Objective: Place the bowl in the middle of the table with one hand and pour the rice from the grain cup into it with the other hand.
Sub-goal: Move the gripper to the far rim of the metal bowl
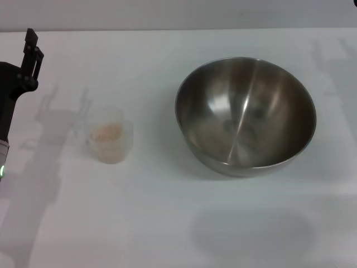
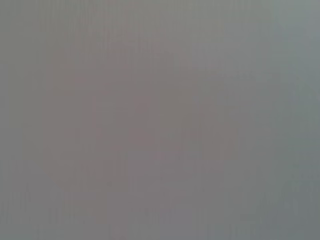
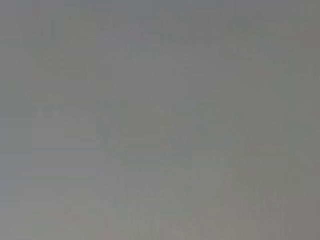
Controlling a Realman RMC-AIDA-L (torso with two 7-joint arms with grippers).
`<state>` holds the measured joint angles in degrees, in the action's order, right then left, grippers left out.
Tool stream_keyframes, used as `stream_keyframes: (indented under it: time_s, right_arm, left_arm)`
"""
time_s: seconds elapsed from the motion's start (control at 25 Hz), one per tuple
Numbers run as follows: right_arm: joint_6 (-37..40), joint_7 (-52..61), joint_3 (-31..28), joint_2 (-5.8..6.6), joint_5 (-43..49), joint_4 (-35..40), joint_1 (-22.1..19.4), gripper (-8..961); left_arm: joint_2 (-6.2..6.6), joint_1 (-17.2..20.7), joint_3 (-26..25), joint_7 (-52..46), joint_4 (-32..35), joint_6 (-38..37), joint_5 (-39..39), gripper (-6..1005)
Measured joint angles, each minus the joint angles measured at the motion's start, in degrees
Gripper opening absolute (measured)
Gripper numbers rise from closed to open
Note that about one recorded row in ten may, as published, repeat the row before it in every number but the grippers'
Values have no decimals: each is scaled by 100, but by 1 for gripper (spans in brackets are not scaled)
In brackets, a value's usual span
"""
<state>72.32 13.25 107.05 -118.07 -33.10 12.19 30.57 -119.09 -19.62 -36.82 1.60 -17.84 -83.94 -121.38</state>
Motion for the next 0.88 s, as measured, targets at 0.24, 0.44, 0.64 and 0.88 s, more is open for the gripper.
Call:
stream_keyframes:
  time_s: [0.24, 0.44, 0.64, 0.88]
  right_arm:
    - [-6, -6, 0, 13, -4, -16, 36, 690]
    - [-9, -355, 0, -5, -4, -4, 97, 690]
    - [-334, -850, 0, -28, 31, 248, 119, 690]
    - [-1821, -883, -3, 102, 90, 1165, 26, 689]
  left_arm:
    - [0, -24, 0, -1, 0, 1, 1, 668]
    - [0, -42, 0, -2, 0, 7, 1, 668]
    - [0, -58, 0, -2, 0, 26, 0, 667]
    - [0, -60, 0, -2, 0, 28, 2, 667]
